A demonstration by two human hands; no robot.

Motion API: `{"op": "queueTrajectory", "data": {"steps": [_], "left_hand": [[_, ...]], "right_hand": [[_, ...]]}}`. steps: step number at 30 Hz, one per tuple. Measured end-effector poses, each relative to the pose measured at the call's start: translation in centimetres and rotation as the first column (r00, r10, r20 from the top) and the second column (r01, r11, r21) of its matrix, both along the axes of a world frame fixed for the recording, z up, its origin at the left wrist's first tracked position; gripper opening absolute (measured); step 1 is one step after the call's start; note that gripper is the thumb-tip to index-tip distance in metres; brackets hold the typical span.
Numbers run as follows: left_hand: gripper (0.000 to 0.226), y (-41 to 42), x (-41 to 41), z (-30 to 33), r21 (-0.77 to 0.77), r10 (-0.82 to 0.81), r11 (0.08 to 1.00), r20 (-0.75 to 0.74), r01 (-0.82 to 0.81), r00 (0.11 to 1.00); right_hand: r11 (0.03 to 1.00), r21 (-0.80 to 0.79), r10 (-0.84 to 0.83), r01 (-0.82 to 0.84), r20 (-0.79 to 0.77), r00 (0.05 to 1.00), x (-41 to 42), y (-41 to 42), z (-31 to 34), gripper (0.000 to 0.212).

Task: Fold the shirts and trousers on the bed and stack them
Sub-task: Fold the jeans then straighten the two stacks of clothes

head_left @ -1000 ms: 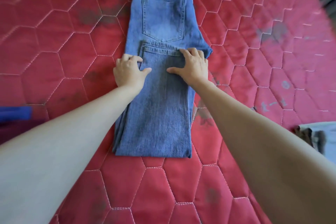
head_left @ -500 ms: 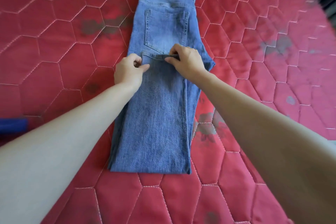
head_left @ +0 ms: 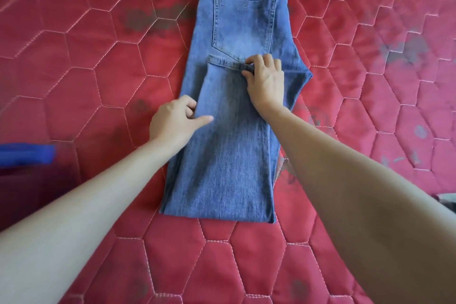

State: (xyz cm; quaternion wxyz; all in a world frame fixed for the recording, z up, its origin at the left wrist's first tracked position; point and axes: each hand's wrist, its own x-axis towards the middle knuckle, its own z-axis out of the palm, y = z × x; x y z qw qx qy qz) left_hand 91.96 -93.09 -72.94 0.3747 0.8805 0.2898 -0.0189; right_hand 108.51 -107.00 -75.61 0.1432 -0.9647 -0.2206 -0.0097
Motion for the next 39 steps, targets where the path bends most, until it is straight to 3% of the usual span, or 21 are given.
{"op": "queueTrajectory", "data": {"steps": [4, 8, 11, 13, 15, 17, 19, 23, 28, 34, 39], "left_hand": [[0.034, -0.6, -5.1, 0.1, -0.008, -0.052, 0.999, -0.088, 0.052, 0.995], [0.028, -1.1, -6.8, 0.1, 0.028, 0.036, 0.999, -0.018, -0.036, 0.999], [0.037, -2.1, -7.2, 0.1, 0.321, -0.033, 0.947, 0.086, 0.004, 0.996], [0.042, -3.5, -7.3, 0.1, 0.497, -0.191, 0.864, 0.168, 0.085, 0.967], [0.046, -5.3, -7.4, -0.3, 0.569, -0.371, 0.795, 0.179, 0.212, 0.911], [0.048, -6.8, -8.0, -1.1, 0.562, -0.43, 0.758, 0.048, 0.331, 0.902], [0.059, -7.1, -8.9, -2.1, 0.536, -0.394, 0.744, -0.13, 0.399, 0.91], [0.066, -6.5, -9.5, -3.6, 0.532, -0.376, 0.744, -0.17, 0.405, 0.911], [0.067, -5.8, -9.8, -3.0, 0.497, -0.438, 0.738, -0.163, 0.457, 0.884], [0.071, -3.0, -13.6, -2.6, 0.504, -0.646, 0.603, -0.146, 0.619, 0.749], [0.083, -0.9, -15.2, -2.3, 0.568, -0.738, 0.463, -0.178, 0.681, 0.65]], "right_hand": [[1.0, -0.005, -0.009, 0.009, -0.005, 1.0, -0.1, 0.2, -0.1, 0.032], [1.0, 0.013, -0.018, 0.019, -0.018, 1.0, -0.1, 0.2, -0.1, 0.031], [0.998, -0.037, -0.05, 0.049, -0.013, 0.999, -0.6, 0.5, 0.2, 0.034], [0.996, -0.072, -0.047, 0.052, 0.067, 0.997, -1.7, 0.9, 0.5, 0.043], [0.998, 0.002, 0.057, -0.058, 0.175, 0.983, -3.7, 1.3, 0.9, 0.047], [0.951, 0.035, 0.295, -0.307, 0.196, 0.935, -5.7, 1.5, 0.3, 0.043], [0.875, -0.118, 0.478, -0.47, 0.048, 0.877, -6.9, 1.3, -0.6, 0.047], [0.863, -0.278, 0.423, -0.423, -0.063, 0.904, -5.2, 1.7, -1.6, 0.057], [0.849, -0.293, 0.416, -0.439, -0.14, 0.899, -5.2, 1.9, -0.4, 0.057], [0.898, -0.137, 0.395, -0.419, -0.172, 0.902, -14.3, -4.6, 0.9, 0.056], [0.86, -0.122, 0.472, -0.495, -0.177, 0.864, -20.4, -10.8, 1.9, 0.078]]}}
